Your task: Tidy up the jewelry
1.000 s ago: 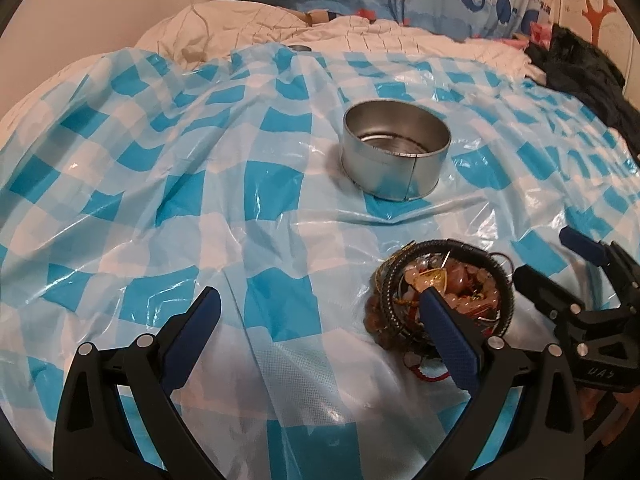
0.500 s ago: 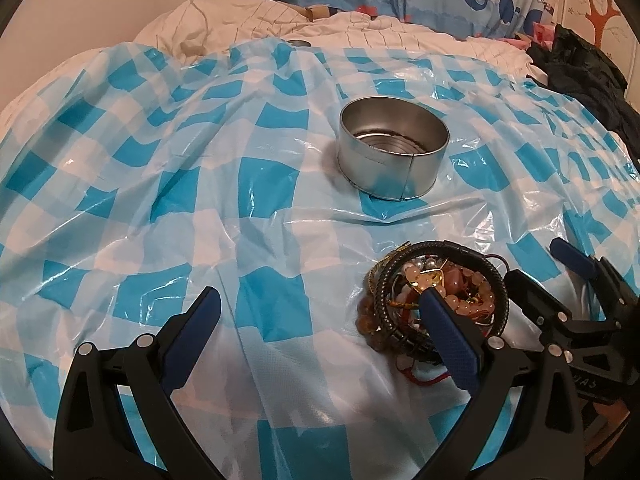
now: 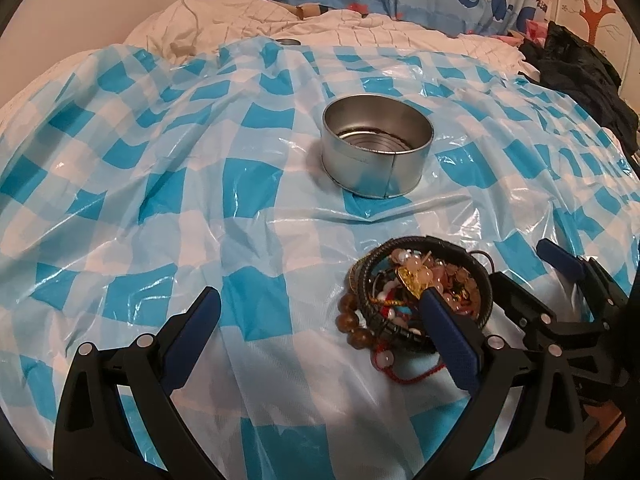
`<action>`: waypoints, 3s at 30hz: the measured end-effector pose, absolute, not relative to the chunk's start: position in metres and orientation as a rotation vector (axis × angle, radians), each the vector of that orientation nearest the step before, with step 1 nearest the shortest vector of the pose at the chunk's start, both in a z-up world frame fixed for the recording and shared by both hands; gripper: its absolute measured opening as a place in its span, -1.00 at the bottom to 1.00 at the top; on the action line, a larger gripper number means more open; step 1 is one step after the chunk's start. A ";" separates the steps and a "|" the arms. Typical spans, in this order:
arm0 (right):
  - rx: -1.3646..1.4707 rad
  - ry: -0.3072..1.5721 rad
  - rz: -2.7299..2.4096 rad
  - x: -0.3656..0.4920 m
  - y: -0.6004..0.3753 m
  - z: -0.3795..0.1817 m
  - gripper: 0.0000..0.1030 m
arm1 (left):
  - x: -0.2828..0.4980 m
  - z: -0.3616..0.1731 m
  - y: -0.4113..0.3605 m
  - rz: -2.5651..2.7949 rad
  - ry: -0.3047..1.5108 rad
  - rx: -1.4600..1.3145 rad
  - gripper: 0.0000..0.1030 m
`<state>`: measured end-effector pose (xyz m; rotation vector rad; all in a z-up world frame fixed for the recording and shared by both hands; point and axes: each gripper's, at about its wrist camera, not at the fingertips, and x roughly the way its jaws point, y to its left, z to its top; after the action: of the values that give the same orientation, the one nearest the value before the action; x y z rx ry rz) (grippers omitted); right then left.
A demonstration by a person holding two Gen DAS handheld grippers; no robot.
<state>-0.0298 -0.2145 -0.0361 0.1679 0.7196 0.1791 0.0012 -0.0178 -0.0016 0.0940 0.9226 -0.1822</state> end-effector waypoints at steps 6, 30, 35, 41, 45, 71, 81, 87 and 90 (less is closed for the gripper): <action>0.165 0.722 0.177 -0.030 -0.214 -0.036 0.86 | -0.007 -0.002 -0.012 -0.214 0.930 0.054 0.86; 0.129 0.777 0.135 -0.024 -0.207 -0.034 0.86 | 0.007 0.005 -0.002 -0.284 0.876 -0.077 0.69; 0.129 0.777 0.136 -0.023 -0.207 -0.034 0.86 | 0.018 -0.004 -0.002 -0.286 0.928 -0.131 0.26; 0.129 0.777 0.135 -0.023 -0.207 -0.034 0.86 | 0.020 -0.010 0.001 -0.241 0.943 -0.110 0.26; 0.129 0.778 0.136 -0.023 -0.207 -0.034 0.86 | 0.021 -0.010 -0.004 -0.231 0.934 -0.063 0.26; 0.130 0.780 0.136 -0.023 -0.207 -0.033 0.86 | 0.029 -0.014 0.027 -0.270 0.997 -0.168 -0.53; 0.130 0.780 0.136 -0.023 -0.207 -0.033 0.86 | 0.033 -0.025 0.019 -0.259 1.016 -0.151 0.04; 0.130 0.781 0.136 -0.022 -0.207 -0.032 0.86 | 0.033 -0.025 0.016 -0.257 1.017 -0.142 0.04; 0.131 0.781 0.136 -0.022 -0.207 -0.032 0.86 | 0.033 -0.025 0.014 -0.256 1.017 -0.139 0.04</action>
<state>-0.0223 -0.2073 -0.0323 0.1307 0.7813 0.1361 0.0329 0.0142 -0.0246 -0.1392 1.0169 -0.2564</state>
